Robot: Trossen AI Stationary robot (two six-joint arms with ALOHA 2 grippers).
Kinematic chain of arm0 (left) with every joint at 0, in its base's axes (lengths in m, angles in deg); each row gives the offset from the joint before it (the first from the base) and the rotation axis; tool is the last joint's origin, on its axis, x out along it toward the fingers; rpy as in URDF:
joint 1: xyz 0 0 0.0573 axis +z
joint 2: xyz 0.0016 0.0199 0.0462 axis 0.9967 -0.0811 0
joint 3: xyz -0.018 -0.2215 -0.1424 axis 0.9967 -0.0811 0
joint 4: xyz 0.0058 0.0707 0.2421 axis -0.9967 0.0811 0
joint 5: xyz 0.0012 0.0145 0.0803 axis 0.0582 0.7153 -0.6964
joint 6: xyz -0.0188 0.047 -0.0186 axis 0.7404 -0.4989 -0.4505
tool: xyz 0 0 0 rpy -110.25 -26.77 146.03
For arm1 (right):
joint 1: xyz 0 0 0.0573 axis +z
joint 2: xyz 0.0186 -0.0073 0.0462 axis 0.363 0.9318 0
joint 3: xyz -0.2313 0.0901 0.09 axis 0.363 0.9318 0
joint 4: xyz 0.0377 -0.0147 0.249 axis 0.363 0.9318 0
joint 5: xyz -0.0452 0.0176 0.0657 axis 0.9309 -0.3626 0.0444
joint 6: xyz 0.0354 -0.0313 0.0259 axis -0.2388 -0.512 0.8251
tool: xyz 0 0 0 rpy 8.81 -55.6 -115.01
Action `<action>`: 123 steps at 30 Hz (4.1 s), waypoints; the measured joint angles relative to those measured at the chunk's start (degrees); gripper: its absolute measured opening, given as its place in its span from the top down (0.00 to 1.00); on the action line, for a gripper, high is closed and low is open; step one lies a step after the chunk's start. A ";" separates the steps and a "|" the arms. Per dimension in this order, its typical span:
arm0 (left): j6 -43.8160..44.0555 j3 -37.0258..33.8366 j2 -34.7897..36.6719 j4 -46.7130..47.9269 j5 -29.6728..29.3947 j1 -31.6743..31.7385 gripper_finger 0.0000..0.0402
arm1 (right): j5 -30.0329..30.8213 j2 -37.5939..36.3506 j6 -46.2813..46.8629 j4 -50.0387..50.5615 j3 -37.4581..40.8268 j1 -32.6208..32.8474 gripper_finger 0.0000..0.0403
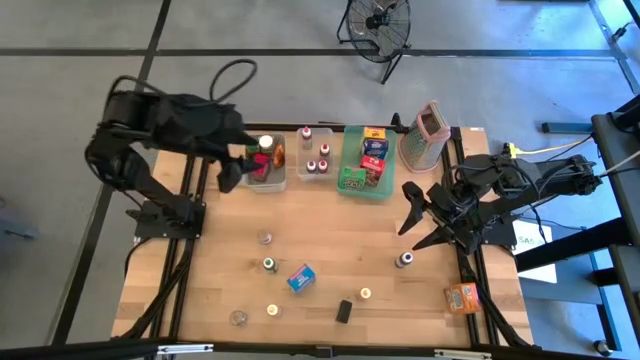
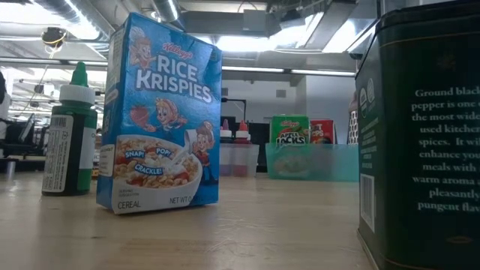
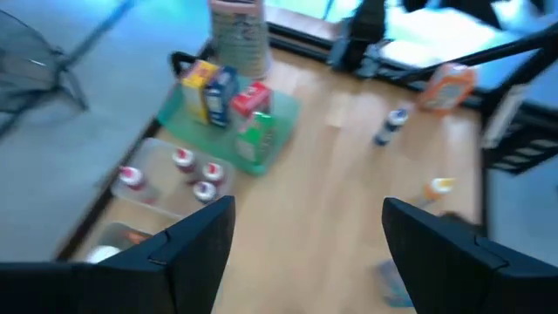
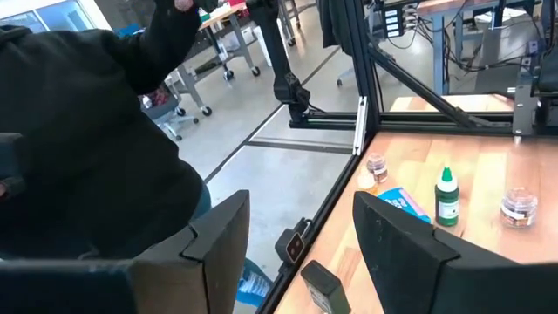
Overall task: Pick & Place Kitchen Items
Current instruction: Put the black seasoning can into the gray bin
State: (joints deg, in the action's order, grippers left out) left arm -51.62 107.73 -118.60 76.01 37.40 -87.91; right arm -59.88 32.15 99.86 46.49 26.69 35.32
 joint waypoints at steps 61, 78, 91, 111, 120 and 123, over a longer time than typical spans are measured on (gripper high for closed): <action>1.91 -0.07 2.49 -0.03 1.80 -1.21 0.29 | 30.97 6.18 8.94 -6.33 -3.30 14.17 0.53; -0.75 -0.55 0.82 -6.27 -1.69 -1.21 0.29 | 31.15 7.67 8.98 -5.25 -3.30 14.02 0.53; 2.10 -0.55 -2.14 -6.44 -0.38 -1.21 0.29 | 30.93 7.67 8.98 -3.30 -3.28 13.74 0.53; 6.50 -0.57 -4.20 -5.55 -3.73 -11.96 0.29 | 32.10 21.57 -4.91 24.04 -36.89 20.30 0.53; 11.44 -0.57 -4.22 -0.74 -2.65 -15.81 0.29 | 22.83 33.95 21.03 50.07 -50.18 20.54 0.53; 8.44 -0.57 -4.19 0.06 -2.22 -15.84 0.29 | 13.99 36.85 30.83 49.08 -50.23 21.11 0.53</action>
State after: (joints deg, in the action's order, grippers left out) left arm -43.18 107.16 -122.79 76.06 35.18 -103.75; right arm -45.88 68.99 130.69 95.57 -23.54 56.43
